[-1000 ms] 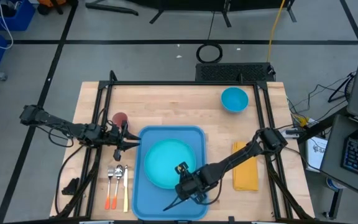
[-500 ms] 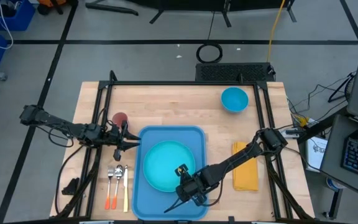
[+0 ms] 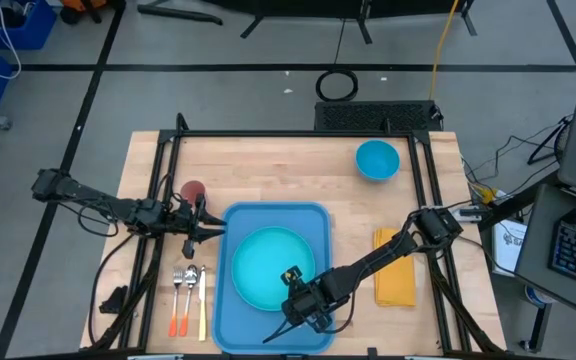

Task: Set up tray
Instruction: Put the blue plate on the blue serving tray

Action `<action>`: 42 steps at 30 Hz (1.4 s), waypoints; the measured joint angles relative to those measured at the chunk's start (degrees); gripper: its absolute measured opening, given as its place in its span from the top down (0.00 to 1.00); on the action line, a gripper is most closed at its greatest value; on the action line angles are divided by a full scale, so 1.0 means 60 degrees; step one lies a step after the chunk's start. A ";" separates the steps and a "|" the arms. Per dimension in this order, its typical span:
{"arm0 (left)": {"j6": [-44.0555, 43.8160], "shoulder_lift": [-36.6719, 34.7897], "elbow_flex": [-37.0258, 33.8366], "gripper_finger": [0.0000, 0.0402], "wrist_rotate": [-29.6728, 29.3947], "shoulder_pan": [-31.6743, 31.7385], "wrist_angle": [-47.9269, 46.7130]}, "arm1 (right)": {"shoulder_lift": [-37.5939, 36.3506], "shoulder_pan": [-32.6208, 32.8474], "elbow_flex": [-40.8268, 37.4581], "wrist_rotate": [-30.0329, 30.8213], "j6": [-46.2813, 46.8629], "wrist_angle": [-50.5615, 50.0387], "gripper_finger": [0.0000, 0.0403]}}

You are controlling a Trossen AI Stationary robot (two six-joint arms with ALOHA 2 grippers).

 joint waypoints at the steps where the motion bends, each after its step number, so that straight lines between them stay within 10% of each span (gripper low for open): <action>1: -0.0055 0.0000 0.0000 0.72 -0.0004 0.0000 -0.0017 | 0.0004 -0.0004 0.0000 -0.0004 -0.0003 0.0007 0.98; 34: -0.0119 0.0000 -0.0003 0.72 -0.0015 -0.0001 -0.0155 | -0.0299 0.0015 -0.0037 -0.0160 0.0331 0.0252 0.96; 42: -0.0112 0.0000 -0.0004 0.72 -0.0015 0.0000 -0.0165 | -0.0299 0.0015 -0.0036 -0.0334 0.0813 0.0302 0.83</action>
